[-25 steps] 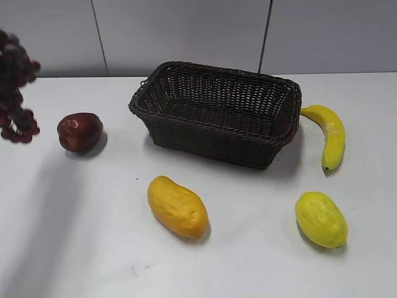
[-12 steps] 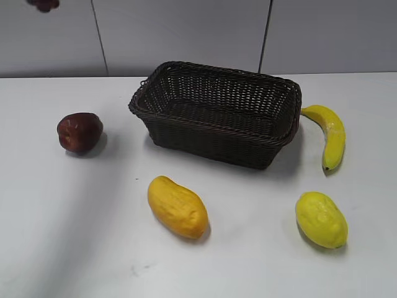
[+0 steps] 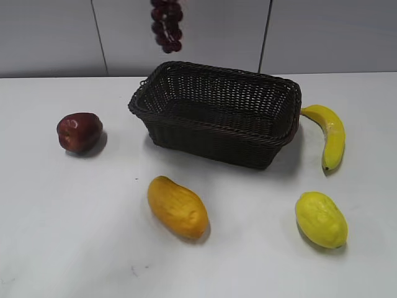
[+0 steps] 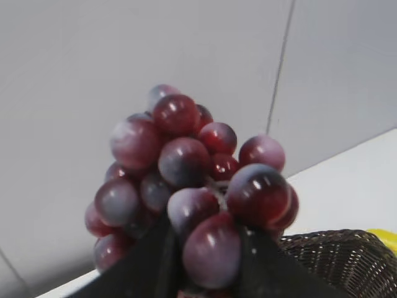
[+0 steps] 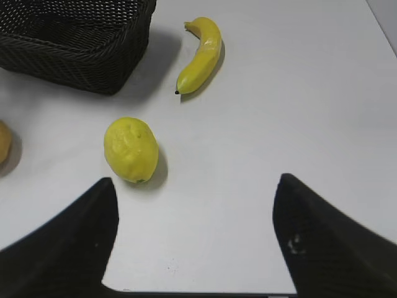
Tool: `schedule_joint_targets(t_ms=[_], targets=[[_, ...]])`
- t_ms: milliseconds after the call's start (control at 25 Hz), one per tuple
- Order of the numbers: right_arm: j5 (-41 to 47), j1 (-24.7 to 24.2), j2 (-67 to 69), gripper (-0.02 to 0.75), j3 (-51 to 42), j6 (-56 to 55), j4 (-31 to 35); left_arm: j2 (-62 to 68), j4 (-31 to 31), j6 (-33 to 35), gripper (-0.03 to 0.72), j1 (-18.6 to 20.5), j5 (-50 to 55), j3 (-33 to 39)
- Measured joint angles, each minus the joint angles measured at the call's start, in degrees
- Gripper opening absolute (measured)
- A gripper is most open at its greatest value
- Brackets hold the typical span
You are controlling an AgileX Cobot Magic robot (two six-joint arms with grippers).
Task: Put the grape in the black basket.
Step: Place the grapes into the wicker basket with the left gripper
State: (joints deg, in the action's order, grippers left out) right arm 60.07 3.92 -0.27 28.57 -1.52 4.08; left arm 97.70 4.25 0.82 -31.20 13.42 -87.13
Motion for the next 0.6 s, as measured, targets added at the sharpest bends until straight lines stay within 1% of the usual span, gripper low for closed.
schedule_joint_targets(t_ms=[120, 280, 400, 600], targets=[[0.0, 0.0, 0.0, 0.590, 0.0, 0.0, 0.0, 4.4, 1.1, 0.1, 0.175, -2.1, -5.0, 0.0], [0.0, 0.0, 0.0, 0.590, 0.0, 0.0, 0.0, 9.9, 2.7, 0.1, 0.175, -3.5, -9.9, 0.0], [0.0, 0.0, 0.0, 0.590, 0.0, 0.0, 0.0, 13.5, 2.8, 0.2, 0.175, -3.9, -10.1, 0.0], [0.0, 0.0, 0.0, 0.590, 0.0, 0.0, 0.0, 17.2, 2.6, 0.1, 0.175, -3.9, -7.3, 0.0]])
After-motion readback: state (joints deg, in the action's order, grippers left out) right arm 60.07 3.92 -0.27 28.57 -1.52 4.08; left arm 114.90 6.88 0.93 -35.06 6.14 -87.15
